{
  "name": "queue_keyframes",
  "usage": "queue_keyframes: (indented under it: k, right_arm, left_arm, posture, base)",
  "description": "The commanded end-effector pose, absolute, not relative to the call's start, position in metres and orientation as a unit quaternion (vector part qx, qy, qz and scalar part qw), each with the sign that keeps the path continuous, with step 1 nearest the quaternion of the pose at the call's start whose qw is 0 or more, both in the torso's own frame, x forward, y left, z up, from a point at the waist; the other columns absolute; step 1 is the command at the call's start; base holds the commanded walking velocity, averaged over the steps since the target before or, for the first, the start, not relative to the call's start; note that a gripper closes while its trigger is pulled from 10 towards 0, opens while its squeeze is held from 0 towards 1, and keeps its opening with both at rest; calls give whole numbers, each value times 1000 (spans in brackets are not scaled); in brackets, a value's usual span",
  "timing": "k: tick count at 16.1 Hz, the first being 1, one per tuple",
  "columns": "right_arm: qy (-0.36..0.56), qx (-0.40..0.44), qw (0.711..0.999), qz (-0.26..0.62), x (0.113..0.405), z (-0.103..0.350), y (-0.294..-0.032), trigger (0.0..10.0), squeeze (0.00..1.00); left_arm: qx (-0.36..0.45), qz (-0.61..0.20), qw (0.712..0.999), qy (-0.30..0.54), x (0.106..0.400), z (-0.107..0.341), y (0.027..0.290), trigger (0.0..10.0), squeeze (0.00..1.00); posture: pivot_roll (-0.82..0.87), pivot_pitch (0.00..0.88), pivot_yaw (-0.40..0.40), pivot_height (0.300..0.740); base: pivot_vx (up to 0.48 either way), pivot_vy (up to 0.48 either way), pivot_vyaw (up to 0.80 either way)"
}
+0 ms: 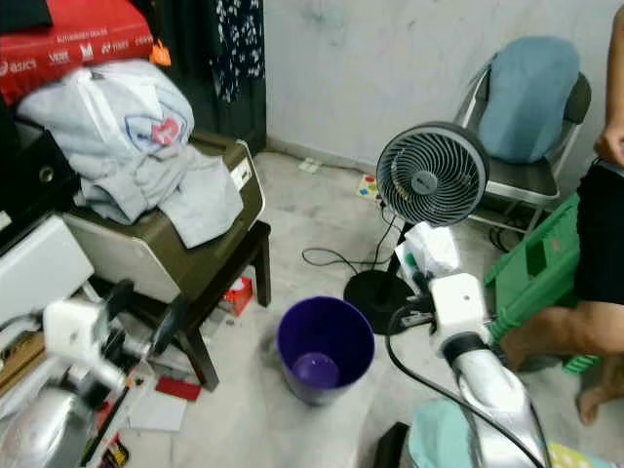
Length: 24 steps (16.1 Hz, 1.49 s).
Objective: Clean up the room
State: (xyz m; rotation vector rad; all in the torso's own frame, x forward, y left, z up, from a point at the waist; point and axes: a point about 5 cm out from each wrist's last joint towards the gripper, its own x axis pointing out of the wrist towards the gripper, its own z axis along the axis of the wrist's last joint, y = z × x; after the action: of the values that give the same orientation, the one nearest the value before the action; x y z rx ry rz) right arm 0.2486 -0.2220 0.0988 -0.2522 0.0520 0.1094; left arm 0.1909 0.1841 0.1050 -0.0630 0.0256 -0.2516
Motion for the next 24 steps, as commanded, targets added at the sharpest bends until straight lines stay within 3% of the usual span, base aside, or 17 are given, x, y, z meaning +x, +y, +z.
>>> queue_keyframes:
  k: [1,4,6,8,11,13,15,21,24]
  right_arm:
    - [37,-106,993,32,236,101,-234,10000,0]
    - [74,-98,992,27,189,93,-242,10000,0]
    - [67,-96,993,35,185,104,-243,10000,0]
    - [51,-96,993,34,200,124,-241,10000,0]
    - [30,-89,994,56,215,131,-222,10000,0]
    - [32,-83,994,58,215,127,-210,10000,0]
    - [34,-68,996,49,212,127,-203,10000,0]
    - [39,-25,998,33,231,128,-183,10000,0]
    - [48,-28,998,30,238,124,-188,10000,0]
  left_arm:
    - [-25,-121,992,17,187,104,182,10000,0]
    - [-24,-140,990,-3,204,112,168,10000,0]
    - [-26,-155,988,-16,213,118,163,10000,0]
    - [-18,-163,986,-37,233,127,161,10000,0]
    - [-35,-155,987,-41,245,129,160,10000,0]
    - [-44,-172,984,-20,237,119,150,10000,0]
    - [-46,-182,982,-12,231,118,145,10000,0]
    - [-48,-109,993,-4,235,117,164,10000,0]
    - [-51,-94,994,6,223,114,160,10000,0]
  posture:
    - [-96,0,-77,740]
    - [-142,0,-34,740]
    - [-159,0,-46,740]
    - [-172,0,-89,740]
    - [-205,0,-23,740]
    - [-222,0,46,740]
    - [-223,0,62,740]
    - [-173,0,4,740]
    - [-141,0,-2,740]
  base:
    - [0,0,0]
    - [0,0,0]
    - [0,0,0]
    - [0,0,0]
    - [0,0,0]
    - [0,0,0]
    - [0,0,0]
    - [0,0,0]
    - [0,0,-438]
